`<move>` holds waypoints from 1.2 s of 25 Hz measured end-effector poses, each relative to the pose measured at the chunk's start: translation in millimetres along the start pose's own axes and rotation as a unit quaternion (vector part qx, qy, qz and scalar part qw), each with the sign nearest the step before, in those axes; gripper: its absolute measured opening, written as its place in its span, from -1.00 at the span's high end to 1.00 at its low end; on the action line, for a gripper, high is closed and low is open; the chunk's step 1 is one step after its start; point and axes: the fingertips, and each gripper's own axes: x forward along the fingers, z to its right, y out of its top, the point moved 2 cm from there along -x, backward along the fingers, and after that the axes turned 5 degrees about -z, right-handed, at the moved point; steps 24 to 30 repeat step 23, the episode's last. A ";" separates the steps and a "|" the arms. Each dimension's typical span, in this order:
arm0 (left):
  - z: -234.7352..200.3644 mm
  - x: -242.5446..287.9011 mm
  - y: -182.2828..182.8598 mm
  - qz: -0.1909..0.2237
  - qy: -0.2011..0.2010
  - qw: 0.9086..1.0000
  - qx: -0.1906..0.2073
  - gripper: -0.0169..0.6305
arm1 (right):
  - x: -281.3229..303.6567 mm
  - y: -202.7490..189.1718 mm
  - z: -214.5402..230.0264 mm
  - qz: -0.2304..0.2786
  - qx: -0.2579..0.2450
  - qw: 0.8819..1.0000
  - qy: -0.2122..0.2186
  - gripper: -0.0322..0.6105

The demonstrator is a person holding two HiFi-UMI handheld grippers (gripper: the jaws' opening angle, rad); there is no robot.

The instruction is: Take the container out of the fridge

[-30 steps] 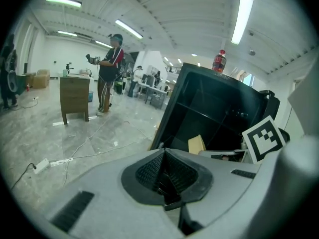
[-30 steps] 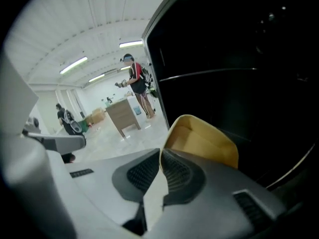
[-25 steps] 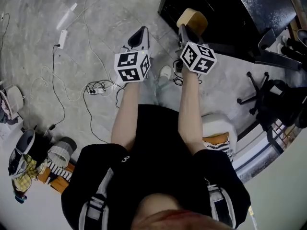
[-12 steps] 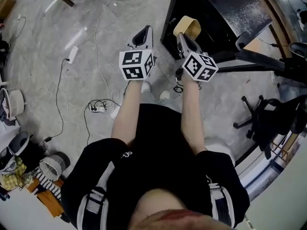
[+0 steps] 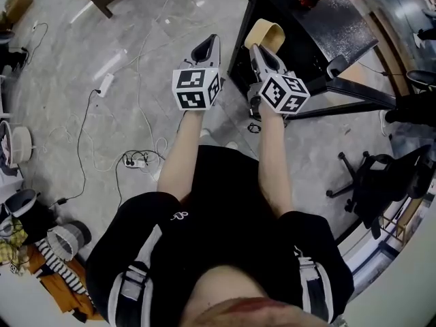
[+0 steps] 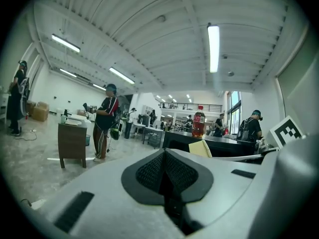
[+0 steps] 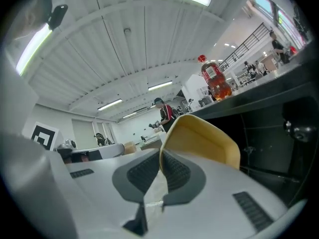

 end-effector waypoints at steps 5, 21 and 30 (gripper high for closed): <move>-4.0 4.7 3.5 0.002 0.002 1.000 0.005 0.92 | 6.5 5.1 1.8 0.001 -0.009 1.000 0.001 0.85; -5.5 12.0 4.5 -0.005 -0.008 1.000 0.010 0.92 | 14.6 12.2 4.1 0.003 -0.012 1.000 -0.003 0.85; -8.0 11.5 4.8 -0.007 -0.008 1.000 0.009 0.92 | 16.9 12.5 2.3 0.002 -0.013 1.000 -0.004 0.85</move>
